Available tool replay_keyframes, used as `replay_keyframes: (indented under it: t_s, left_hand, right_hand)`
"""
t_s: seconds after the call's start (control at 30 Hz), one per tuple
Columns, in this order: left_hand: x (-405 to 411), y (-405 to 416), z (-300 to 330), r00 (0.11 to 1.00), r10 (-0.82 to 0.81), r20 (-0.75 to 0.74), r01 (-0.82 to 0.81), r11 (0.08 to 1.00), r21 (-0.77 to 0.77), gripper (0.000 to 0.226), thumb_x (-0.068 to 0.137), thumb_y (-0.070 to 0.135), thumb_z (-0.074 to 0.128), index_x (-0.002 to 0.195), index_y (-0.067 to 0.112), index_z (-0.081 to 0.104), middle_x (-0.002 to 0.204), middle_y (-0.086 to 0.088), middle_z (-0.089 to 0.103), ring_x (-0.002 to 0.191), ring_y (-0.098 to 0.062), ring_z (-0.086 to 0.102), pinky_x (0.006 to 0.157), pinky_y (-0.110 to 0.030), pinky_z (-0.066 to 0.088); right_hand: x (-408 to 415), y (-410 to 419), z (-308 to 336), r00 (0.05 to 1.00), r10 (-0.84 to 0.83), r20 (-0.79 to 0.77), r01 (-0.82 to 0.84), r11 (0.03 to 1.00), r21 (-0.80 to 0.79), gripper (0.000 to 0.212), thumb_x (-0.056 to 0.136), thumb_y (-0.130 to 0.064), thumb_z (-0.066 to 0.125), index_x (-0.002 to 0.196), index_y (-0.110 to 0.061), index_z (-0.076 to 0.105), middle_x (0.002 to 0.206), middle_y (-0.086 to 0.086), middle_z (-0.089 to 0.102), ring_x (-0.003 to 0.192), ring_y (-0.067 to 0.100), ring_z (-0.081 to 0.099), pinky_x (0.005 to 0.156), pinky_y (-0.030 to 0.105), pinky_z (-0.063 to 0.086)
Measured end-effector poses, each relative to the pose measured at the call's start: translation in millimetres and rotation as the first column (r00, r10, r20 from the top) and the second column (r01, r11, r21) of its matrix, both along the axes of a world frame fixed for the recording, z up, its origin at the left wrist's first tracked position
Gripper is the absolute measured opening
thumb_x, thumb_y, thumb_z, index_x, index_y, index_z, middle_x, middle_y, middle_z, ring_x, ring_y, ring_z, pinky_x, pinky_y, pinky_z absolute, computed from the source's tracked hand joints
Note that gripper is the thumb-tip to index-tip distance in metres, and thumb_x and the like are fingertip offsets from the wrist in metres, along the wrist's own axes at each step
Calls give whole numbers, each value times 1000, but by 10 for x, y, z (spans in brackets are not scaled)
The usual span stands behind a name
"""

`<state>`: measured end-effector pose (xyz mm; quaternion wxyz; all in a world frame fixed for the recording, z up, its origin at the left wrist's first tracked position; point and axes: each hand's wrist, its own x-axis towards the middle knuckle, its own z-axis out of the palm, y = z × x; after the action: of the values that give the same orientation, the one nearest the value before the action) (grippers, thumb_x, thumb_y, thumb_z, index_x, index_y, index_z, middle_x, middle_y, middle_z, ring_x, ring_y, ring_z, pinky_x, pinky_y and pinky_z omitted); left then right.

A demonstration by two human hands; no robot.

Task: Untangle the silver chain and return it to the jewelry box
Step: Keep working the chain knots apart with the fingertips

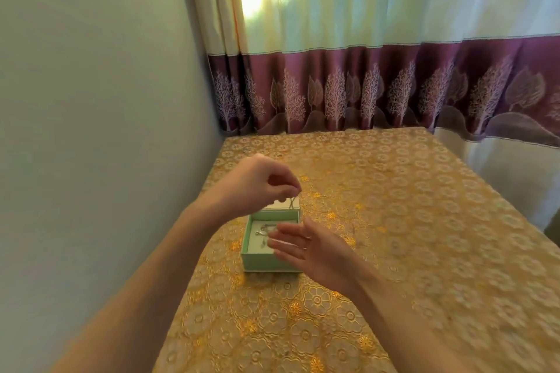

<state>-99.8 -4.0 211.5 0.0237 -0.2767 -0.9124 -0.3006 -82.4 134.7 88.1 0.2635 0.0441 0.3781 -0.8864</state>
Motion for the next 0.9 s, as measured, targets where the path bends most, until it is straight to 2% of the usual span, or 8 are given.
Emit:
replay_keyframes:
  t_s: [0.2, 0.33, 0.47, 0.5, 0.57, 0.67, 0.73, 0.9]
  left_hand:
    - [-155, -185, -306, 977, 55, 207, -107, 963, 249, 10, 82, 8, 65, 89, 10, 71, 80, -4, 71, 66, -7, 67, 62, -17, 53]
    - [-255, -293, -546, 940, 104, 324, -222, 908, 355, 9, 81, 9, 66, 87, 15, 71, 84, -7, 72, 70, -10, 68, 66, -19, 55]
    - [-379, -428, -769, 940, 227, 255, -292, 922, 255, 12, 85, 15, 64, 94, 14, 71, 84, 0, 71, 68, -1, 63, 63, -14, 50]
    - [-404, -462, -838, 935, 266, 235, -318, 923, 219, 13, 85, 17, 64, 96, 14, 72, 86, 1, 71, 72, -2, 62, 65, -15, 49]
    - [-443, -522, -1002, 916, 348, 198, -374, 921, 112, 14, 85, 21, 64, 96, 16, 72, 92, 3, 70, 78, -3, 58, 67, -19, 47]
    - [-489, -583, -1255, 881, 456, 124, -455, 890, -45, 11, 82, 30, 66, 89, 24, 72, 100, 2, 61, 93, -14, 50, 81, -31, 41]
    - [-495, -598, -1361, 868, 490, 77, -482, 870, -102, 11, 79, 35, 68, 86, 27, 72, 100, 4, 51, 104, -16, 39, 92, -35, 33]
    - [-535, -567, -1485, 872, 484, -64, -485, 842, -236, 15, 80, 42, 65, 89, 32, 71, 104, 7, 48, 108, -17, 35, 93, -31, 31]
  right_hand:
    - [-42, 51, 18, 998, 21, 56, -17, 997, -78, 37, 99, -22, 39, 108, 10, 57, 104, 27, 66, 92, 33, 68, 79, 35, 57]
    - [-198, 63, -80, 998, -46, 33, 44, 998, 36, 23, 94, -9, 47, 103, 8, 60, 97, 23, 68, 85, 27, 69, 71, 29, 58]
    - [-382, 71, -137, 992, -73, -99, 102, 938, 332, 20, 88, 2, 53, 106, 9, 60, 86, 16, 66, 72, 17, 64, 61, 19, 54]
    - [-421, 69, -131, 984, -32, -176, 114, 872, 477, 19, 86, 2, 56, 104, 6, 62, 85, 13, 65, 70, 15, 62, 60, 18, 52]
    - [-504, 60, -118, 935, 118, -333, 195, 615, 764, 16, 85, -3, 61, 99, -4, 67, 83, 5, 64, 69, 9, 56, 58, 15, 45]
    - [-622, 36, -169, 799, 343, -493, 419, 270, 867, 15, 86, -10, 62, 99, -10, 70, 87, -4, 63, 79, 6, 55, 65, 10, 40]
    - [-660, 17, -230, 725, 451, -521, 493, 189, 849, 16, 87, -10, 61, 100, -10, 69, 94, 0, 65, 84, 8, 55, 72, 12, 42]
    - [-695, -13, -381, 620, 622, -477, 603, 10, 798, 15, 88, -19, 58, 98, -21, 69, 99, -1, 63, 83, 8, 46, 69, 22, 37]
